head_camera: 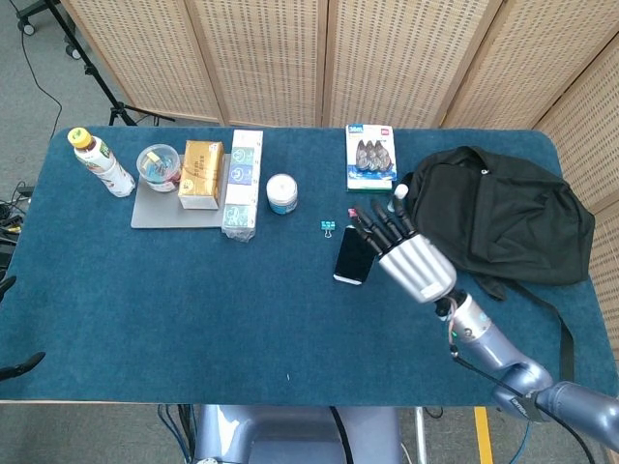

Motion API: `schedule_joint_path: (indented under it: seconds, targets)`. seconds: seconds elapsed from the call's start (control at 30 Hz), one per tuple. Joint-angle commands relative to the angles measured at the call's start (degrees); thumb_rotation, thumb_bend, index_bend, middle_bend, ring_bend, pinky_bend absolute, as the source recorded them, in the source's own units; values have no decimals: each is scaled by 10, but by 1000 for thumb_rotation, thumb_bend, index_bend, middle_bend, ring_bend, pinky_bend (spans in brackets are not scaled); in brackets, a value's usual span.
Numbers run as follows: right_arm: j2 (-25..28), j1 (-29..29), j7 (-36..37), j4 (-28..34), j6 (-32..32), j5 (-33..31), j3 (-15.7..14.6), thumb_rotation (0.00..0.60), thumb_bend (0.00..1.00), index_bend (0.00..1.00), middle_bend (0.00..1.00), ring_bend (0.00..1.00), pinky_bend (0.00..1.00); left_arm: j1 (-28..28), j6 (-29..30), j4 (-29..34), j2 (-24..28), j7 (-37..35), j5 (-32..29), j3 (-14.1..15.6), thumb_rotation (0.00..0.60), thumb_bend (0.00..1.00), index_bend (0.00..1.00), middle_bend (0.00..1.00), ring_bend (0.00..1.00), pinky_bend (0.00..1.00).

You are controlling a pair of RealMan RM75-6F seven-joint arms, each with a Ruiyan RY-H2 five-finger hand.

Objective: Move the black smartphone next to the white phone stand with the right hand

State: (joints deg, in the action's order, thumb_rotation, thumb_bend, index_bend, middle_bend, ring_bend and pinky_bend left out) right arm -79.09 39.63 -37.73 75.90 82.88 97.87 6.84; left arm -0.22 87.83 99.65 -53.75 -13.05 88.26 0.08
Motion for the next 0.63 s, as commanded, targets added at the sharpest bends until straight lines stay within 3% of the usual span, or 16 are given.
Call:
schedule_joint_path:
  seconds: [0.03,0.3,0.47,0.63]
  targets:
    - [62,-63,111,47,24,-81,16,600,0,88,0,12,134,1,3,-1,0,-1,4,2,600,10,0,0,0,0]
    - [77,-173,225,92,68,-130,-26,600,0,47,0,0,109,3,7,-4,-5,12,9,3,600,10,0,0,0,0]
    - [52,-230,299,47,99,-116,-62,600,0,46,0,0,100,5,12,-4,-12,29,11,3,600,10,0,0,0,0]
    - [26,-262,321,13,102,-113,-79,600,0,27,0,0,79,7,19,-7,-15,33,15,3,600,9,0,0,0,0]
